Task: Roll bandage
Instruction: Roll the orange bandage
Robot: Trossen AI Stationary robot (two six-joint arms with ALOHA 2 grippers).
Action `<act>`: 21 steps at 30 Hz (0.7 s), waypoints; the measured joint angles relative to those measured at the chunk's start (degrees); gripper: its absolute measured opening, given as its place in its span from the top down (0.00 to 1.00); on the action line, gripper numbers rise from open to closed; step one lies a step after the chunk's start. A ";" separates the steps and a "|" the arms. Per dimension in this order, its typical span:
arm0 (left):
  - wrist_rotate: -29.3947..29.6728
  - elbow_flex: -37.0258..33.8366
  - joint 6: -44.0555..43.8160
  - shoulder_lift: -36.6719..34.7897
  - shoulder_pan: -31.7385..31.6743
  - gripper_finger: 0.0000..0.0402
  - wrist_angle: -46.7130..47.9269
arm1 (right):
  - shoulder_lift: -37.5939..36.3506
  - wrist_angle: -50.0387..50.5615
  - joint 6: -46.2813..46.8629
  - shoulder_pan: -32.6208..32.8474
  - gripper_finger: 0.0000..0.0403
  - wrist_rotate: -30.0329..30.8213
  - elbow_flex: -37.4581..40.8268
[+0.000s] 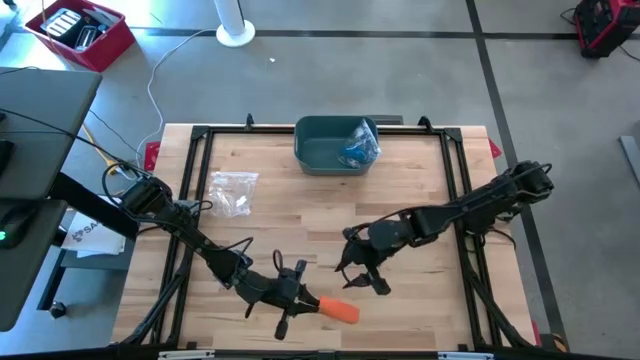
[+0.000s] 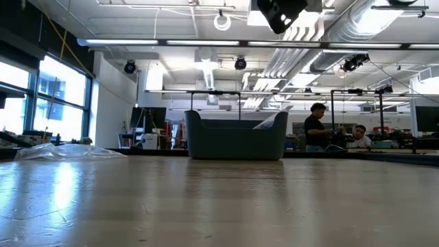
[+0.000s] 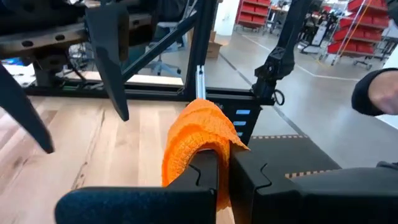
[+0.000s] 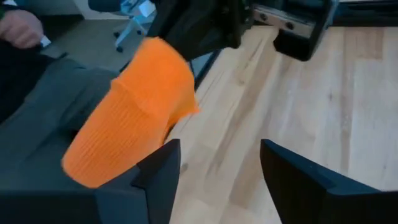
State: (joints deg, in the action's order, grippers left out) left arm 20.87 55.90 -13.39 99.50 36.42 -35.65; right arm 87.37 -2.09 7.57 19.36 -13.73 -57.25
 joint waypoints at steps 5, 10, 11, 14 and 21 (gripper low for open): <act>1.97 0.00 0.04 0.00 -0.04 0.99 1.50 | -2.67 7.70 -1.55 1.11 0.45 9.55 0.00; 4.25 -0.02 0.07 0.00 0.05 0.99 1.92 | -6.36 20.00 -0.61 12.01 0.45 27.64 0.00; 4.89 -0.02 0.09 0.00 0.05 0.99 2.06 | -6.50 21.15 0.41 14.70 0.45 29.90 0.00; 6.86 -0.02 0.53 0.00 -0.02 0.99 1.88 | -6.43 17.85 4.20 23.60 0.45 35.61 1.88; 9.74 -0.02 3.04 0.00 -0.48 0.99 0.40 | -2.74 -19.39 13.74 39.21 0.45 63.93 18.24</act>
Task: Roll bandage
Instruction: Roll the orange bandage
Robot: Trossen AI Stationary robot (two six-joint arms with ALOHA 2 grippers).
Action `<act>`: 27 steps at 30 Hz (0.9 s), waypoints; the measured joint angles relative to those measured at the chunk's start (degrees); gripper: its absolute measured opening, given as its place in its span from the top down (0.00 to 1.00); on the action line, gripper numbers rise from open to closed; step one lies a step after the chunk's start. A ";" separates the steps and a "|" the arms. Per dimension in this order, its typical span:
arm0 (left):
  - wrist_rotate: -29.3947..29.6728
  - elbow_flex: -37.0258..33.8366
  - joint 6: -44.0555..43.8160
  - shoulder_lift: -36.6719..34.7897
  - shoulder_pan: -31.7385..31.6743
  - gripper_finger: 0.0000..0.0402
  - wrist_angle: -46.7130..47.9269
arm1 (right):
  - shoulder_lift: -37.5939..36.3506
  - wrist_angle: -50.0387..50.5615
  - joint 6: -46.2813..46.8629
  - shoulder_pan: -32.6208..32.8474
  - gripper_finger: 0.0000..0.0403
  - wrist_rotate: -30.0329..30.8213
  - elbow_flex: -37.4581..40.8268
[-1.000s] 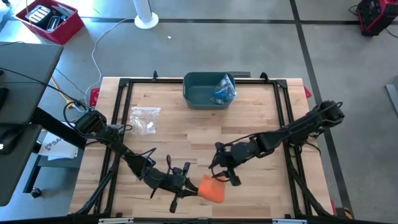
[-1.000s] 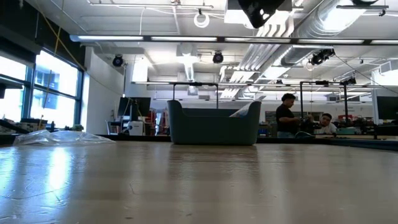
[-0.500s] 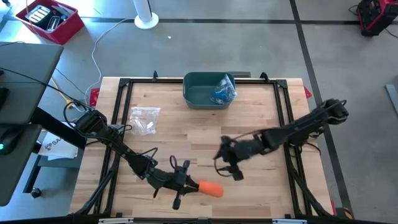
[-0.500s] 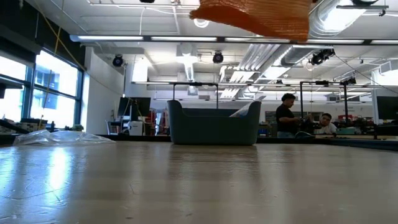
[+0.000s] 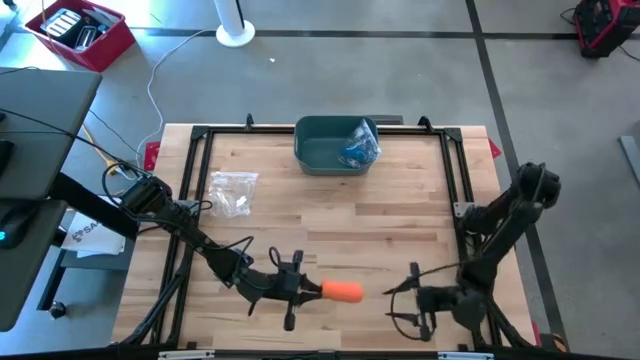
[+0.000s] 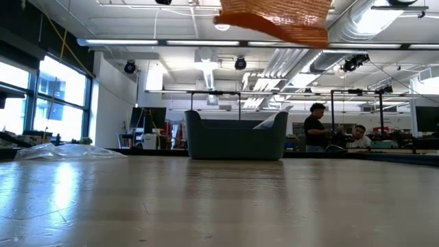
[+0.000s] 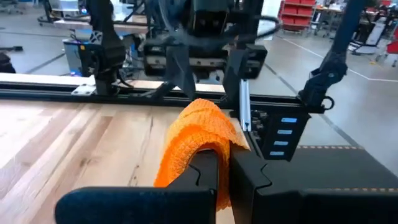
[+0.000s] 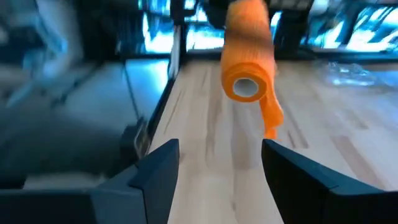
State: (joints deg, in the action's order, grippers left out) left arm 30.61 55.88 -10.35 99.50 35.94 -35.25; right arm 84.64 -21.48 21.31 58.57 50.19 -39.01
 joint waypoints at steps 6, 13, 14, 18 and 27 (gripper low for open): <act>0.24 0.00 0.59 -0.02 -1.60 0.99 -2.46 | 11.15 -29.34 -12.23 0.68 0.45 10.73 3.77; 0.33 0.00 0.65 0.01 -3.84 0.99 -4.15 | 15.98 -39.77 -26.10 -1.76 0.45 11.28 0.36; 0.23 0.00 0.92 0.04 -4.04 0.99 -4.28 | 15.98 -40.18 -26.65 -1.87 0.45 11.35 0.08; -0.35 0.00 0.49 0.02 -4.45 0.99 -5.18 | 15.94 -40.24 -27.82 -2.03 0.45 13.68 -0.44; -1.05 -0.01 0.86 0.02 -4.43 0.99 -5.44 | 15.94 -40.50 -28.85 -4.54 0.45 14.71 -0.60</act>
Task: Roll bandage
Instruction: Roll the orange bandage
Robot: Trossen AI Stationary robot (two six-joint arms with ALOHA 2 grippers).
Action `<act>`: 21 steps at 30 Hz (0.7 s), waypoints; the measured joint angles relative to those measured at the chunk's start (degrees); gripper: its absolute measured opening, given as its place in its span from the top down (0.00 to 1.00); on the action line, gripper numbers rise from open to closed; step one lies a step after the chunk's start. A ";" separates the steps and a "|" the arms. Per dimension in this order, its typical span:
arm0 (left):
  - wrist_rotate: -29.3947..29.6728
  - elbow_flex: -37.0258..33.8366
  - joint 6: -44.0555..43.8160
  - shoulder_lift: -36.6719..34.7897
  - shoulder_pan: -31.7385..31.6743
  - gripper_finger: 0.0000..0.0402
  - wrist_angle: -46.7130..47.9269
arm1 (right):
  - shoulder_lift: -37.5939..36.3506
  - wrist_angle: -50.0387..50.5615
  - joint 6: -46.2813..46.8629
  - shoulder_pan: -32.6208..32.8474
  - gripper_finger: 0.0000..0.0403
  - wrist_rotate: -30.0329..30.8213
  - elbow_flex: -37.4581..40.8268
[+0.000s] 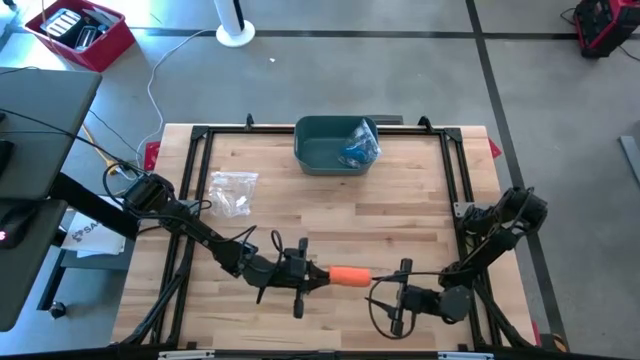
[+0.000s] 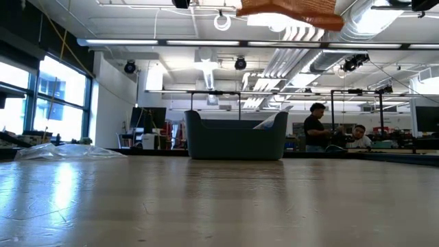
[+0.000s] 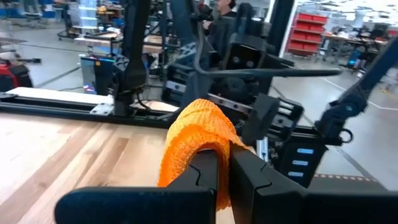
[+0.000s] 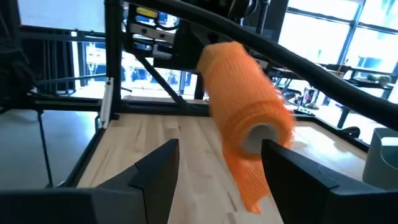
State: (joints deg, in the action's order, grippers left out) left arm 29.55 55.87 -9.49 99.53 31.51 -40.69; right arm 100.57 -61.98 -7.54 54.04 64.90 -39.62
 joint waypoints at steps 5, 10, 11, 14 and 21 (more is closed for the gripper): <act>-0.81 -0.02 -0.54 0.00 0.02 0.99 -0.03 | 0.00 -1.21 -0.28 -1.03 0.45 -0.92 0.00; -1.37 -0.02 0.15 -0.07 0.15 0.99 -0.17 | 0.00 -3.03 -1.77 -1.58 0.45 -5.14 0.00; -1.39 -0.02 0.19 -0.07 0.11 0.99 -0.17 | 0.00 -3.23 -1.72 -1.72 0.45 -5.54 0.00; -3.27 -0.02 0.62 -0.04 -0.13 0.97 -0.23 | 0.00 -3.47 -0.92 -2.66 0.47 -6.46 -0.07; -6.52 -0.04 -1.81 -0.04 0.11 0.88 -0.23 | -0.02 -4.67 -0.25 -4.44 0.69 -9.24 -0.07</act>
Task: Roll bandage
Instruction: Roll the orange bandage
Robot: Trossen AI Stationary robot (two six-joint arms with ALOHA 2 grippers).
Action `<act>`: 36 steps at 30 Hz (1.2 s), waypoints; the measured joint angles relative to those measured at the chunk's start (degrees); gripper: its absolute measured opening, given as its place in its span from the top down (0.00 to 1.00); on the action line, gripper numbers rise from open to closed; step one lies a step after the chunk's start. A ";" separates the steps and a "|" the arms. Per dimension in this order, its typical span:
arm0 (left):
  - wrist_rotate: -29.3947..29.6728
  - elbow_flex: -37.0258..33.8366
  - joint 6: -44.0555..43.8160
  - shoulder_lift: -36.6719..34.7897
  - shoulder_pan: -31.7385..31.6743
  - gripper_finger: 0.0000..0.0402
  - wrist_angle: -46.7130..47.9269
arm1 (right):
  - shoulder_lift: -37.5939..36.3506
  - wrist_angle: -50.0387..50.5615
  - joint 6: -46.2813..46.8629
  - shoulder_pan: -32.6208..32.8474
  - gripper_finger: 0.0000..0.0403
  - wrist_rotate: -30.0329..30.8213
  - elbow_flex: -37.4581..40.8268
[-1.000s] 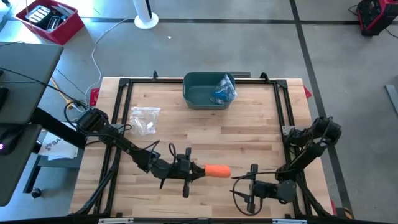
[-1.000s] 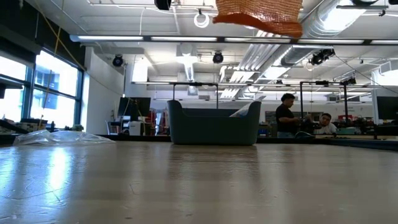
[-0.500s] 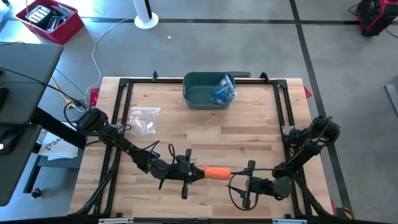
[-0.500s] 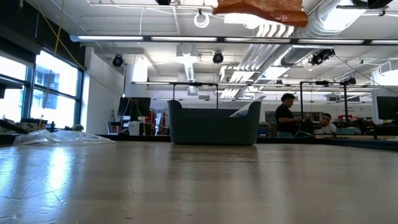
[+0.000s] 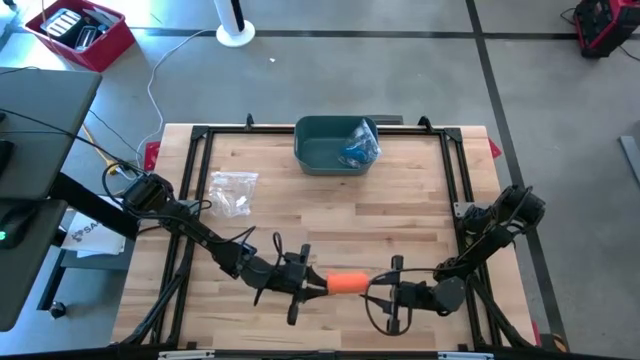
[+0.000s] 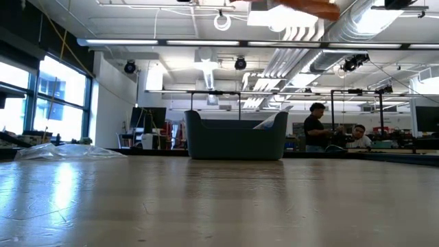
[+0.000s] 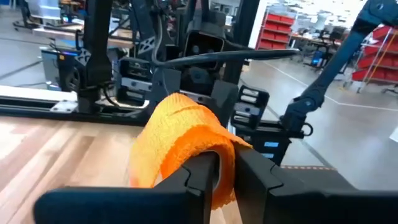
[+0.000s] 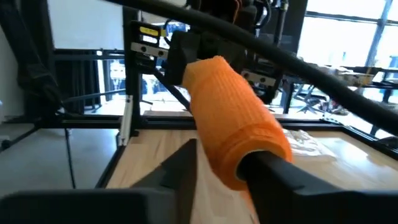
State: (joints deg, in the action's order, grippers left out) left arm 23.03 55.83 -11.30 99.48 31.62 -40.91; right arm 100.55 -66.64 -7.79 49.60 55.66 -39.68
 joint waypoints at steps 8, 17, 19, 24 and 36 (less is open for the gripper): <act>1.96 0.02 -0.10 -2.48 0.13 0.78 10.19 | -0.61 -0.50 0.17 3.27 0.97 4.38 1.19; 4.54 0.04 13.62 -3.81 2.83 0.72 6.58 | -1.44 -13.83 0.26 6.47 0.99 -6.22 10.26; 4.32 0.06 16.00 -1.57 2.91 0.70 1.36 | -1.42 -19.15 0.27 5.01 0.98 -10.48 12.55; 7.31 5.35 24.20 5.47 3.30 0.66 -1.04 | -1.44 -23.37 0.00 1.87 0.97 -12.30 15.28; 21.64 14.93 26.32 11.27 3.85 0.66 2.60 | -1.44 -23.35 1.46 0.70 0.97 -15.29 15.30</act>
State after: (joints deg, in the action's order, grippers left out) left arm 44.67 70.76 15.03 110.76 35.46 -38.32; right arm 99.11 -89.99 -6.33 50.30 40.38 -24.38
